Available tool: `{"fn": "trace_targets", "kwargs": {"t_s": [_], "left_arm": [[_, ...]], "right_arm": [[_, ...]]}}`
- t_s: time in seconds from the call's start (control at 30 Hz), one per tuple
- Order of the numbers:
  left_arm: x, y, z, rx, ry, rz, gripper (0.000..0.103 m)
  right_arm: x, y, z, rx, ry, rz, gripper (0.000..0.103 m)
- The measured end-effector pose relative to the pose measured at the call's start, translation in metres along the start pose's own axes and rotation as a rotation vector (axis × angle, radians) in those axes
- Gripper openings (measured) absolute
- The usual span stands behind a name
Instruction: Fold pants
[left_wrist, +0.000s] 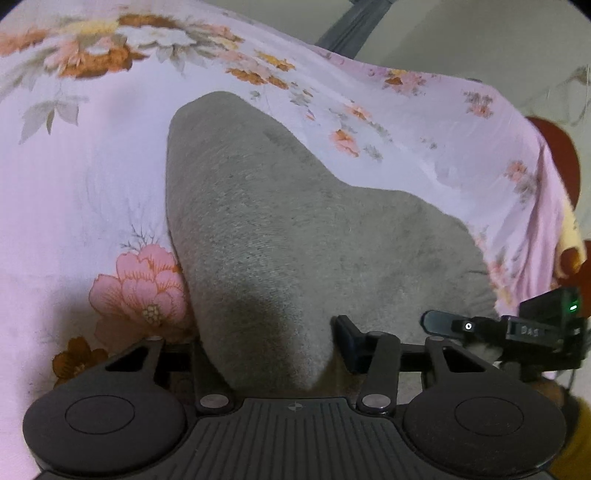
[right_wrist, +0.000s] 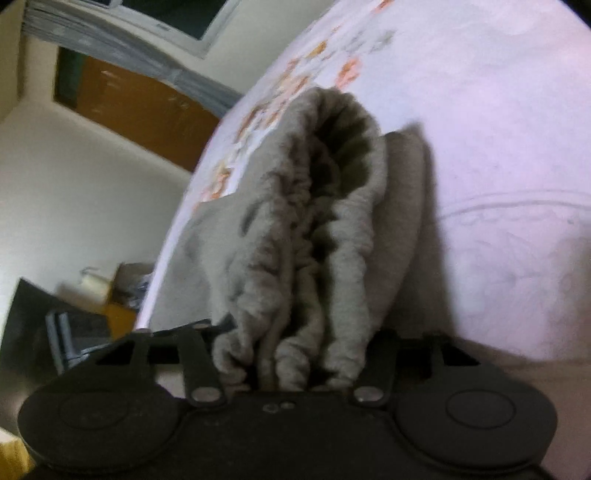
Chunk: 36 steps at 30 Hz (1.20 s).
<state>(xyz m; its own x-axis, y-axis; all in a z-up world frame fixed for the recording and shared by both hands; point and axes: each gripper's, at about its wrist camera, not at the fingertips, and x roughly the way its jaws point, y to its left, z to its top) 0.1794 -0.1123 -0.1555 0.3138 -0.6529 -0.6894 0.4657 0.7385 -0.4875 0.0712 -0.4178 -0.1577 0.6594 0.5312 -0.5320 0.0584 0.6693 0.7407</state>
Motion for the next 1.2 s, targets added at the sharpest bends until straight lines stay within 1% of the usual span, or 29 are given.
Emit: {"fn": "trace_targets", "kwargs": {"t_s": [0.07, 0.13, 0.2, 0.3, 0.57, 0.73, 0.9, 1.07, 1.2], "left_arm": [[-0.002, -0.006, 0.001, 0.022, -0.009, 0.036, 0.045], [-0.007, -0.008, 0.002, 0.027, -0.018, 0.063, 0.041], [-0.016, -0.009, 0.001, 0.040, -0.030, 0.087, 0.038], [-0.029, -0.020, 0.000, 0.084, -0.061, 0.117, 0.035], [-0.065, -0.046, 0.003, 0.138, -0.114, 0.129, 0.033], [-0.091, -0.065, 0.016, 0.168, -0.175, 0.130, 0.033], [-0.109, -0.074, 0.035, 0.179, -0.222, 0.130, 0.033], [-0.109, -0.073, 0.057, 0.168, -0.244, 0.137, 0.033], [-0.097, -0.068, 0.078, 0.162, -0.253, 0.157, 0.033]], "right_arm": [[-0.002, 0.009, -0.005, -0.026, -0.015, -0.047, 0.046], [-0.004, 0.017, -0.007, -0.021, -0.031, -0.060, 0.045], [-0.011, 0.020, -0.010, -0.013, -0.049, -0.046, 0.044], [-0.020, 0.031, -0.013, -0.010, -0.074, -0.018, 0.044], [-0.041, 0.068, -0.012, -0.037, -0.135, 0.046, 0.043], [-0.056, 0.084, -0.001, -0.054, -0.179, 0.080, 0.043], [-0.053, 0.100, 0.019, -0.082, -0.214, 0.098, 0.043], [-0.046, 0.109, 0.041, -0.114, -0.219, 0.098, 0.044], [-0.036, 0.110, 0.058, -0.135, -0.216, 0.090, 0.044]]}}
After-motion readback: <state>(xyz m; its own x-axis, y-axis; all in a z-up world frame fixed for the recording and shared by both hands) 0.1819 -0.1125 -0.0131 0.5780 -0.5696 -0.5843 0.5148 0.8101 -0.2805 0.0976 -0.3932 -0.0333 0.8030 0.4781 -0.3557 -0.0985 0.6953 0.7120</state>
